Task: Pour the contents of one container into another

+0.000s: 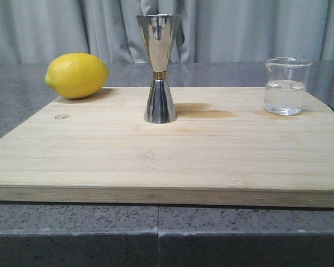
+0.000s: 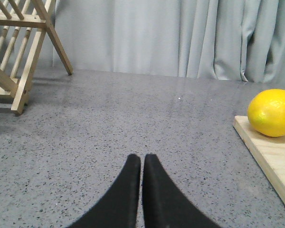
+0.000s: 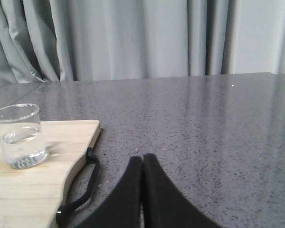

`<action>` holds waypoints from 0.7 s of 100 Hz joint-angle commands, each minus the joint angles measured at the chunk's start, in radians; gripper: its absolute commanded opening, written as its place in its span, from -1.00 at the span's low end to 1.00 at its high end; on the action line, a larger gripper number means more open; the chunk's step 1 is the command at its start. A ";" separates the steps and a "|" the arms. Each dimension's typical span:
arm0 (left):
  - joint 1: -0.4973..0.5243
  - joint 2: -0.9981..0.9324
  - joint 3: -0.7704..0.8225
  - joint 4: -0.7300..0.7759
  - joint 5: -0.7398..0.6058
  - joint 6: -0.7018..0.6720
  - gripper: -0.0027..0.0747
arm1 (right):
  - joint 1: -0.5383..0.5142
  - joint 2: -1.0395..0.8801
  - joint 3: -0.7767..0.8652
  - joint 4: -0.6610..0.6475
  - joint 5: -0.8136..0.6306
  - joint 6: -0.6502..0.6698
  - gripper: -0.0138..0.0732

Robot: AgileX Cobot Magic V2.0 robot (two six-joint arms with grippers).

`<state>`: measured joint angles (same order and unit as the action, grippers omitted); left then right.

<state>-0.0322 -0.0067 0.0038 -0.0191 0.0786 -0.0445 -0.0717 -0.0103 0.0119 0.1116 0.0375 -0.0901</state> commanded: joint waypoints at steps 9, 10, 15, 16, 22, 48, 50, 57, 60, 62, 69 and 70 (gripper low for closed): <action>-0.004 -0.021 0.028 -0.007 -0.079 0.002 -0.98 | -0.004 -0.017 0.009 -0.006 -0.074 -0.011 -0.85; -0.004 -0.021 0.028 -0.007 -0.079 0.002 -0.98 | -0.004 -0.017 0.009 -0.006 -0.074 -0.011 -0.85; -0.004 -0.021 0.028 -0.007 -0.079 0.002 -0.98 | -0.004 -0.017 0.009 -0.006 -0.074 -0.011 -0.85; -0.004 -0.021 0.028 -0.007 -0.079 0.002 -0.98 | -0.004 -0.017 0.009 -0.006 -0.074 -0.011 -0.85; -0.004 -0.021 0.028 -0.007 -0.079 0.002 -0.98 | -0.004 -0.017 0.009 -0.006 -0.074 -0.011 -0.85; -0.004 -0.021 0.028 -0.007 -0.079 0.002 -0.98 | -0.004 -0.017 0.009 -0.006 -0.074 -0.011 -0.85; -0.004 -0.021 0.028 -0.007 -0.079 0.002 -0.98 | -0.004 -0.017 0.009 -0.006 -0.074 -0.011 -0.85; -0.004 -0.021 0.028 -0.007 -0.079 0.002 -0.98 | -0.004 -0.017 0.009 -0.006 -0.074 -0.011 -0.85; -0.004 -0.021 0.028 -0.007 -0.079 0.002 -0.98 | -0.004 -0.017 0.009 -0.006 -0.074 -0.011 -0.85; -0.004 -0.021 0.028 -0.007 -0.079 0.002 -0.98 | -0.004 -0.017 0.009 -0.006 -0.076 -0.011 -0.85; -0.004 -0.021 0.028 -0.007 -0.096 0.002 -0.98 | -0.004 -0.017 0.009 -0.006 -0.088 -0.011 -0.85; -0.004 -0.021 0.028 -0.007 -0.098 0.002 -0.98 | -0.004 -0.017 0.009 -0.006 -0.088 -0.011 -0.85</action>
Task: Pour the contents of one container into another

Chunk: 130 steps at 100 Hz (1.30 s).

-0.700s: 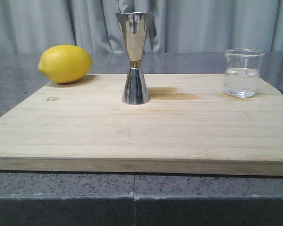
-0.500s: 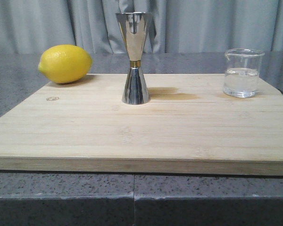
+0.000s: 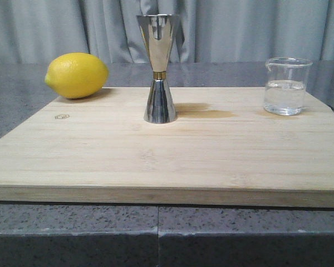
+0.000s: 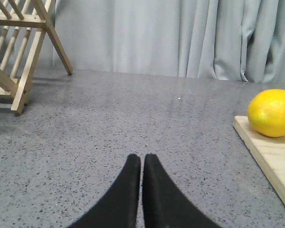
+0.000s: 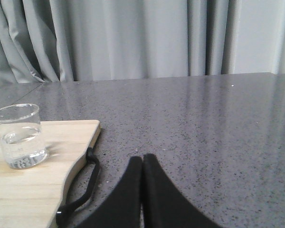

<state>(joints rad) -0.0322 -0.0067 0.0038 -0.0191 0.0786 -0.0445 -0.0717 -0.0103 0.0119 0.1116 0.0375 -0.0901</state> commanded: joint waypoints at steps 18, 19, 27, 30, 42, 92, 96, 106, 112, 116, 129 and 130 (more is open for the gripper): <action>-0.004 -0.021 0.012 -0.009 -0.142 0.002 -0.98 | -0.004 -0.017 -0.008 0.039 -0.093 -0.011 -0.85; -0.004 -0.021 0.007 -0.009 -0.142 0.002 -0.98 | -0.004 -0.017 -0.011 0.044 -0.085 -0.011 -0.85; -0.004 -0.021 -0.028 -0.023 -0.135 0.002 -0.98 | -0.004 -0.017 -0.053 0.047 -0.020 -0.011 -0.85; -0.004 -0.021 -0.040 -0.031 -0.130 0.002 -0.98 | -0.004 -0.017 -0.072 0.047 0.011 -0.011 -0.85; -0.004 -0.009 -0.122 -0.034 -0.079 0.002 -0.98 | -0.004 0.003 -0.165 0.048 0.077 -0.011 -0.85; -0.004 0.311 -0.516 -0.034 0.180 0.002 -0.98 | -0.004 0.330 -0.591 0.009 0.338 -0.066 -0.85; -0.004 0.322 -0.515 -0.034 0.167 0.002 -0.98 | -0.004 0.339 -0.594 0.011 0.324 -0.066 -0.85; -0.004 0.340 -0.515 -0.034 0.159 0.002 -0.98 | -0.004 0.343 -0.596 0.030 0.310 -0.066 -0.85; -0.004 0.341 -0.513 -0.034 0.159 0.002 -0.98 | -0.004 0.343 -0.596 0.030 0.312 -0.066 -0.85; -0.004 0.341 -0.513 -0.034 0.164 0.002 -0.98 | -0.004 0.343 -0.596 0.030 0.312 -0.066 -0.85; -0.004 0.341 -0.513 -0.034 0.162 0.002 -0.98 | -0.004 0.343 -0.596 0.030 0.314 -0.066 -0.85; -0.004 0.341 -0.513 -0.034 0.160 0.002 -0.98 | -0.004 0.343 -0.596 0.030 0.314 -0.066 -0.85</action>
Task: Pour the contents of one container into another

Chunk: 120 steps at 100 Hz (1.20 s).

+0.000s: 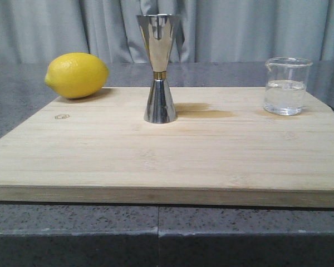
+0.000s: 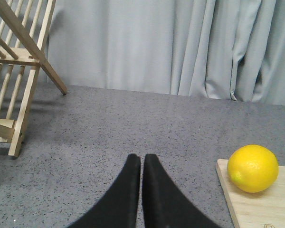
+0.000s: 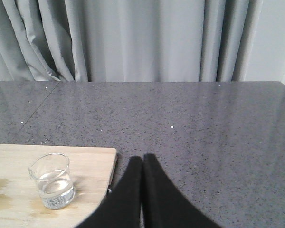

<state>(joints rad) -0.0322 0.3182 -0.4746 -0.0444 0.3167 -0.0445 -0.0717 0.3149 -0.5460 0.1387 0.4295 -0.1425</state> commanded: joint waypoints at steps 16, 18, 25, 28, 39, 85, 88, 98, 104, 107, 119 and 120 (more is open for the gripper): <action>-0.004 0.016 -0.035 -0.011 -0.079 0.002 -0.98 | -0.004 0.018 -0.038 0.004 -0.076 -0.014 -0.85; -0.004 0.016 -0.035 -0.011 -0.082 0.002 -0.98 | -0.004 0.018 -0.038 0.004 -0.076 -0.014 -0.85; -0.004 0.016 -0.035 -0.003 -0.086 0.002 -0.97 | -0.004 0.018 -0.038 0.004 -0.076 -0.014 -0.84; -0.002 0.016 -0.035 0.007 -0.086 0.002 -0.95 | -0.004 0.018 -0.038 0.004 -0.075 -0.014 -0.82; 0.005 0.020 -0.035 0.044 -0.083 0.002 -0.43 | -0.004 0.020 -0.038 0.001 -0.074 -0.012 -0.32; 0.010 0.023 -0.035 0.035 -0.084 0.002 0.69 | -0.004 0.022 -0.036 -0.021 -0.068 -0.012 0.85; 0.010 0.023 -0.035 0.034 -0.094 0.002 0.69 | -0.004 0.022 -0.036 -0.021 -0.068 -0.012 0.85; 0.010 0.023 -0.035 0.034 -0.118 0.002 0.69 | -0.004 0.022 -0.036 -0.021 -0.068 -0.012 0.85; 0.010 0.023 -0.035 0.034 -0.121 0.002 0.69 | -0.004 0.022 -0.036 -0.021 -0.068 -0.012 0.85; 0.010 0.023 -0.035 0.034 -0.121 0.002 0.69 | -0.004 0.022 -0.036 -0.021 -0.068 -0.012 0.85; 0.010 0.023 -0.035 0.034 -0.112 0.002 0.69 | -0.004 0.022 -0.036 -0.021 -0.068 -0.012 0.85; 0.010 0.023 -0.035 0.034 -0.112 0.002 0.69 | -0.004 0.022 -0.036 -0.021 -0.068 -0.012 0.85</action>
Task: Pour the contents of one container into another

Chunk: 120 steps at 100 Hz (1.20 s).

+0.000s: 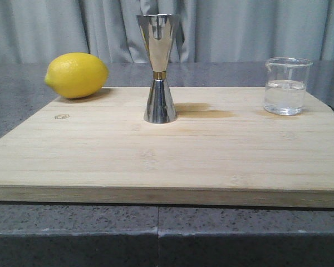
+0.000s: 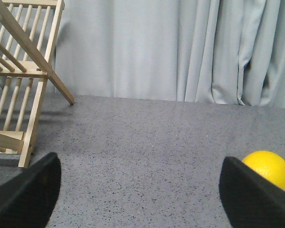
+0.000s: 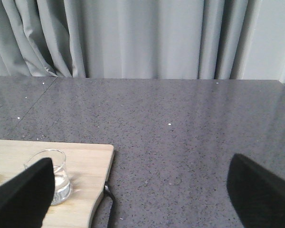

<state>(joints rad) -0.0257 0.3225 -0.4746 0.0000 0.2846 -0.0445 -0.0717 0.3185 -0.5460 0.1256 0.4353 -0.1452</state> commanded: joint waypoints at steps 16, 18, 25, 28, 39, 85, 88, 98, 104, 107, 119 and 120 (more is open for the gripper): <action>0.003 0.023 -0.035 -0.014 -0.070 0.002 0.69 | -0.004 0.018 -0.036 -0.008 -0.074 -0.009 0.85; 0.003 0.023 -0.035 -0.014 -0.070 0.002 0.69 | -0.004 0.018 -0.036 -0.008 -0.074 -0.009 0.85; 0.003 0.023 -0.035 -0.014 -0.070 0.002 0.69 | -0.004 0.018 -0.036 -0.008 -0.074 -0.009 0.85; 0.001 0.023 -0.035 -0.014 -0.070 0.002 0.69 | -0.004 0.018 -0.036 -0.008 -0.074 -0.009 0.85; 0.001 0.023 -0.053 -0.014 -0.032 0.002 0.69 | -0.004 0.018 -0.036 -0.008 -0.074 -0.009 0.85; 0.001 0.174 -0.291 -0.118 0.355 0.174 0.69 | -0.004 0.018 -0.036 -0.008 -0.074 -0.009 0.85; 0.001 0.192 -0.304 -0.148 0.373 0.194 0.69 | -0.004 0.018 -0.036 -0.008 -0.074 -0.009 0.85; 0.001 0.248 -0.333 -0.265 0.397 0.285 0.69 | -0.004 0.018 -0.036 -0.008 -0.074 -0.009 0.85; 0.001 0.278 -0.342 -0.353 0.401 0.369 0.69 | -0.004 0.018 -0.036 -0.008 -0.074 -0.009 0.85; 0.001 0.292 -0.343 -0.403 0.401 0.419 0.69 | -0.004 0.018 -0.036 -0.008 -0.074 -0.009 0.85; 0.001 0.357 -0.343 -0.655 0.409 0.659 0.69 | -0.004 0.018 -0.036 -0.008 -0.074 -0.009 0.85; 0.001 0.364 -0.343 -0.686 0.409 0.676 0.69 | -0.004 0.018 -0.036 -0.008 -0.074 -0.009 0.85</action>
<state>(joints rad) -0.0257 0.6407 -0.7844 -0.4704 0.7414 0.4713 -0.0717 0.3185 -0.5460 0.1256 0.4353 -0.1452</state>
